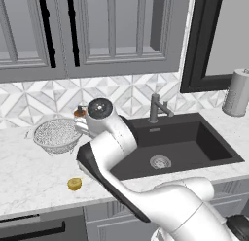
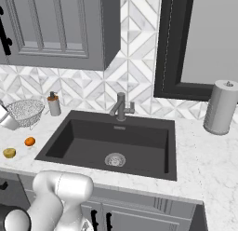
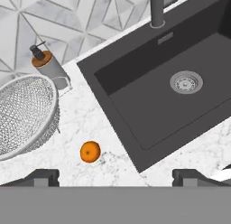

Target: Put the colander in the sink, put the kiwi, tangerine in the colander, and turn on the sink faucet and pour water over the colander.

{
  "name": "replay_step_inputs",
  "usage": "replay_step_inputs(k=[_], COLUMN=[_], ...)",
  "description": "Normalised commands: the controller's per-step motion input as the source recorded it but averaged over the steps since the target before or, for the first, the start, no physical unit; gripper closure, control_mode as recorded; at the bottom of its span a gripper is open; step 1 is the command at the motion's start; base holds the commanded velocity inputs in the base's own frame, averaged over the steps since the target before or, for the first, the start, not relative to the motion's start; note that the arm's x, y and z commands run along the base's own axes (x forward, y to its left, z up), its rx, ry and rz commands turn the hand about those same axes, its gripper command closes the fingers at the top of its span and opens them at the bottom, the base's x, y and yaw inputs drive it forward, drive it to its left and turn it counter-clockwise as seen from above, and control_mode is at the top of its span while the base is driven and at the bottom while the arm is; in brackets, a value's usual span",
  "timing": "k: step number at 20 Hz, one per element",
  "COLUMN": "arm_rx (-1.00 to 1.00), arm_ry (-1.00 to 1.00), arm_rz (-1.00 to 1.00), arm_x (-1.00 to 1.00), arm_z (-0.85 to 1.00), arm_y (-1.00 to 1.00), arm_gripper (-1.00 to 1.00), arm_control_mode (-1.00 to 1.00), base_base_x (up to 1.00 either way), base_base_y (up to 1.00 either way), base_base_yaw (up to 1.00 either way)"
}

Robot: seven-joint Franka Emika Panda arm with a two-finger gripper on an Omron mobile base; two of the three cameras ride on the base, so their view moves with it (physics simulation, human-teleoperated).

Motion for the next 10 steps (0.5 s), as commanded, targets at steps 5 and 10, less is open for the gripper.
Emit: replay_step_inputs(k=[5,10], arm_rx=[0.00,0.00], arm_ry=[0.00,0.01], arm_rz=[0.00,0.06], arm_x=[0.13,0.29], arm_z=[-0.11,-0.06], arm_y=[0.34,0.22], arm_gripper=[-1.00,-1.00], arm_control_mode=[-1.00,-1.00], base_base_x=[0.00,0.00], base_base_y=[0.00,0.00], base_base_yaw=[0.00,0.00])
